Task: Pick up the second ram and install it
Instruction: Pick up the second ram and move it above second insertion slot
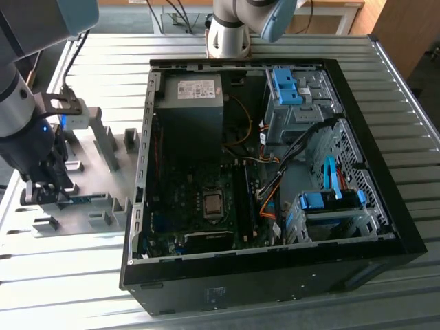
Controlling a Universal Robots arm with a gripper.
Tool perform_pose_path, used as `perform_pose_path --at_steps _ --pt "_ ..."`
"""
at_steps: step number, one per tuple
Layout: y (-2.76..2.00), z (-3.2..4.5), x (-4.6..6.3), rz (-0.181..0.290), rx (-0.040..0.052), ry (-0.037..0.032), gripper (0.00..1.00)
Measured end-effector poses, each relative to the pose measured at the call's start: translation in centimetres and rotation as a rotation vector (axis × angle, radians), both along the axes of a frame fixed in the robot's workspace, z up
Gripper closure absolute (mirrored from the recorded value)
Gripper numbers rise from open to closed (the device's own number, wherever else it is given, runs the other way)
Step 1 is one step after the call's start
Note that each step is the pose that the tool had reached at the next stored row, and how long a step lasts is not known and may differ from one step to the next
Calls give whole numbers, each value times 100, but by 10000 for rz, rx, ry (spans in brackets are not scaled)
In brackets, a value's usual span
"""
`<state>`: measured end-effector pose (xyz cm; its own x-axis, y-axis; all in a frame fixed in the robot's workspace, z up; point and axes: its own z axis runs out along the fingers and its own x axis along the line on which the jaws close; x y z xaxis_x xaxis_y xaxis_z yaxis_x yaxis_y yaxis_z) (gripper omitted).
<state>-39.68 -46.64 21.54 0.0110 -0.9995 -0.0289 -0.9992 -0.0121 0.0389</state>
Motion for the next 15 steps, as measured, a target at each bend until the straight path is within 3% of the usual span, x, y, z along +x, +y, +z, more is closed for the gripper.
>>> perform_pose_path --at_steps 5,15 --pt "0 -57 -11 -1 0 -131 68" --pt "-1 -147 -26 0 -1 -161 68"
